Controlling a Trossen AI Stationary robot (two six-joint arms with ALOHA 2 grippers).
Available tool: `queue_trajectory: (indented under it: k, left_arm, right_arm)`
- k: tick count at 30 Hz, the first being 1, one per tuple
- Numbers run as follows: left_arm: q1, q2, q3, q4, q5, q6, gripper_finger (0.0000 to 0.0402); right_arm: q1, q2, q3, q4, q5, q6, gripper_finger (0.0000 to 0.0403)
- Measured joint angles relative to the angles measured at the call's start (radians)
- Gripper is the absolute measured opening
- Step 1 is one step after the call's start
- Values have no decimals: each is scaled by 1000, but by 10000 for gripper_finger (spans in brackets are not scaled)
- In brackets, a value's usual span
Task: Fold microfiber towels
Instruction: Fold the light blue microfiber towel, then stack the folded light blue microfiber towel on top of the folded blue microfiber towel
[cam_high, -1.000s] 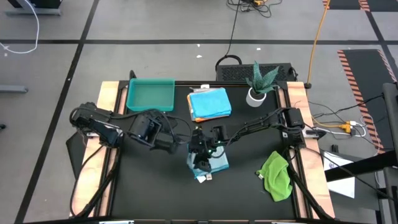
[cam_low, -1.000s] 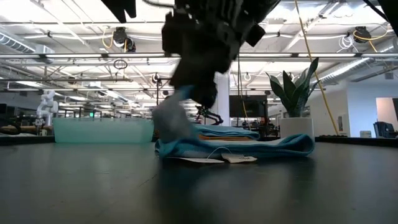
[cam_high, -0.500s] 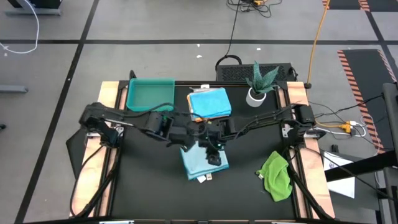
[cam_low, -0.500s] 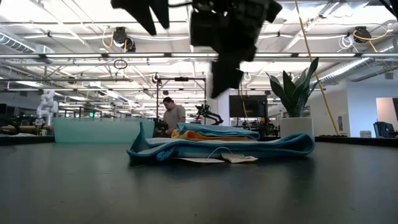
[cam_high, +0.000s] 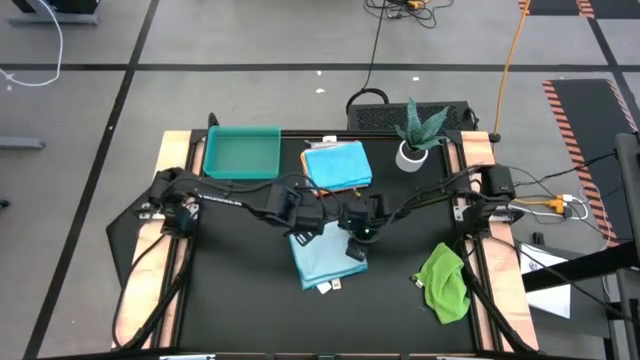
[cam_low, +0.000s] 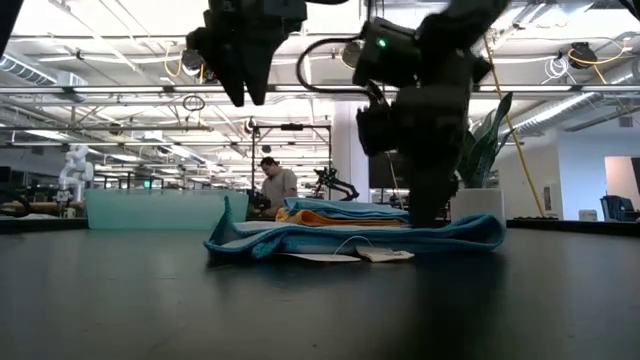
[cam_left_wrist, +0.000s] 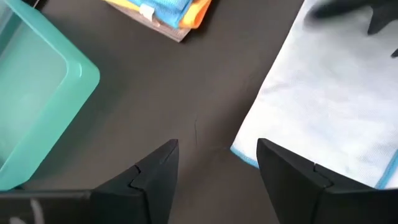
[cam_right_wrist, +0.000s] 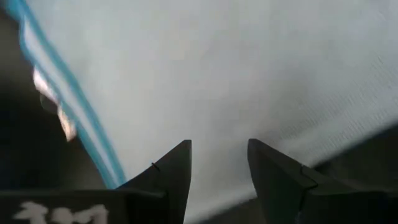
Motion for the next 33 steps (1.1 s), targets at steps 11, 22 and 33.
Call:
queue_trajectory:
  k: [11, 22, 33]
  left_arm:
    - [-5, -48, 0, -39, -1, -32, 218]
    - [-2, -46, 0, -23, -6, -69, 218]
    - [41, -38, -217, 258, 200, -83, 218]
  right_arm:
    - [-21, -55, -187, 186, -11, 83, 145]
    - [-46, -348, -191, 60, 123, 35, 142]
    - [-174, -354, -192, 0, 89, -57, 141]
